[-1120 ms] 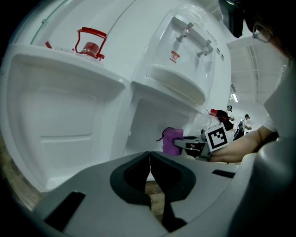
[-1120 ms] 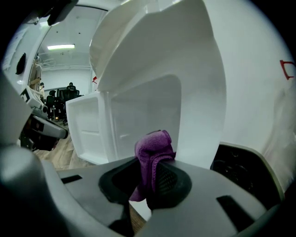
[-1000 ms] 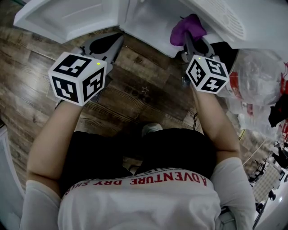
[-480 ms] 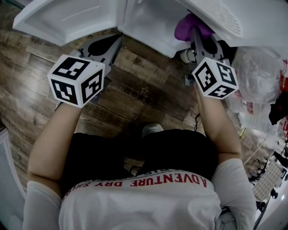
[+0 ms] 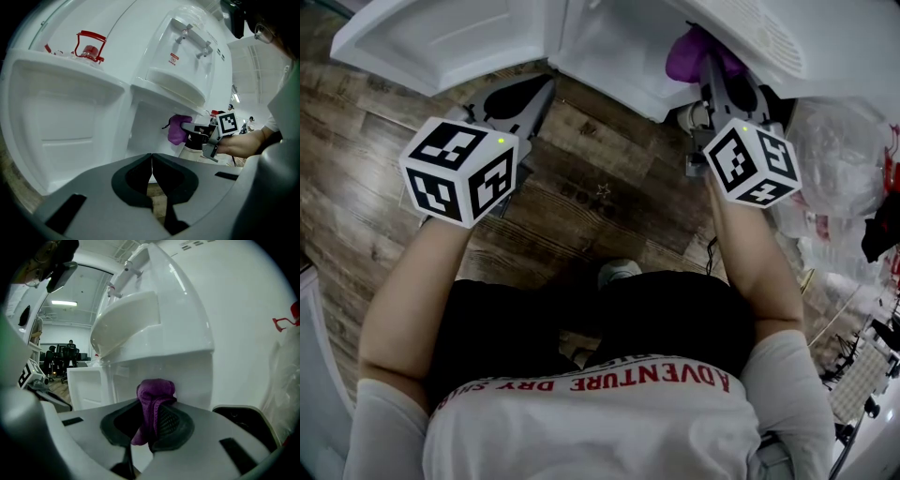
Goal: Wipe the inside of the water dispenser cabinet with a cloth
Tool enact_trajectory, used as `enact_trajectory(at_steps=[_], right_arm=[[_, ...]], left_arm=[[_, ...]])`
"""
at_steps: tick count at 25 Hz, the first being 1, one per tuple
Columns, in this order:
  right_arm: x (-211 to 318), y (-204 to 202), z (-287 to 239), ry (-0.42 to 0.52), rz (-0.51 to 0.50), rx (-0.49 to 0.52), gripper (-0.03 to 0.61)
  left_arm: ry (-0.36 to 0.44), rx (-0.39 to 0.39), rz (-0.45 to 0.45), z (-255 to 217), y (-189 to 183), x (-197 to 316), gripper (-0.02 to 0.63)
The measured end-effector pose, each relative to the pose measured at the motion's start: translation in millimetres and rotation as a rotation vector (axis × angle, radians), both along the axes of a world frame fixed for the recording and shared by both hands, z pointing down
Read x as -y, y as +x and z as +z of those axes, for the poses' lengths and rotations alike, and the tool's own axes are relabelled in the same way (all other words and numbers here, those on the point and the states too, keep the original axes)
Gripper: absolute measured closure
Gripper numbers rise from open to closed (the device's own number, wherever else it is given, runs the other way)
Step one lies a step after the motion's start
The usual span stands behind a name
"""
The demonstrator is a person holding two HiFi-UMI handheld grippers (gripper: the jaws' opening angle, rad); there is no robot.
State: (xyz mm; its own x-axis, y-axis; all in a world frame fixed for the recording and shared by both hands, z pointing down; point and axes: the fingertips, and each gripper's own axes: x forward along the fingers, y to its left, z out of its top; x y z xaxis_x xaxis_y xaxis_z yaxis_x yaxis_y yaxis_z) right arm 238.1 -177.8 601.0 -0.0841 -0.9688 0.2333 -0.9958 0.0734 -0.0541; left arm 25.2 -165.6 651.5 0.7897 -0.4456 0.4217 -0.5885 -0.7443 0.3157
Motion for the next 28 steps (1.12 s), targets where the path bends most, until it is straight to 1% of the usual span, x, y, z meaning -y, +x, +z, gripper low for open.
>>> enact_trajectory(at_steps=[7,11,15,22,26,28], right_arm=[[14,-18,1,0.014,-0.036,0.006,0.515],[31,-37,0,0.027,-0.073,0.004,0.515],[48,-62,-1,0.043,-0.113,0.024,0.515],[74,-91,0,0.052,-0.147,0.052,0.515],[89,-109,-2,0.06,-0.17,0.073,0.515],[94,-116,-5,0.071,-0.182,0.067,0.515]], left_arm=[[-0.003,0.019,-0.026,0,-18,-2,0.586],[-0.026,0.017,-0.066,2,-34,0,0.586],[-0.028,0.021,-0.106,2,-49,5,0.586],[-0.021,0.032,-0.136,0,-68,10,0.586],[-0.018,0.055,-0.153,2,-81,12,0.586],[-0.019,0.063,-0.16,4,-84,14,0.586]])
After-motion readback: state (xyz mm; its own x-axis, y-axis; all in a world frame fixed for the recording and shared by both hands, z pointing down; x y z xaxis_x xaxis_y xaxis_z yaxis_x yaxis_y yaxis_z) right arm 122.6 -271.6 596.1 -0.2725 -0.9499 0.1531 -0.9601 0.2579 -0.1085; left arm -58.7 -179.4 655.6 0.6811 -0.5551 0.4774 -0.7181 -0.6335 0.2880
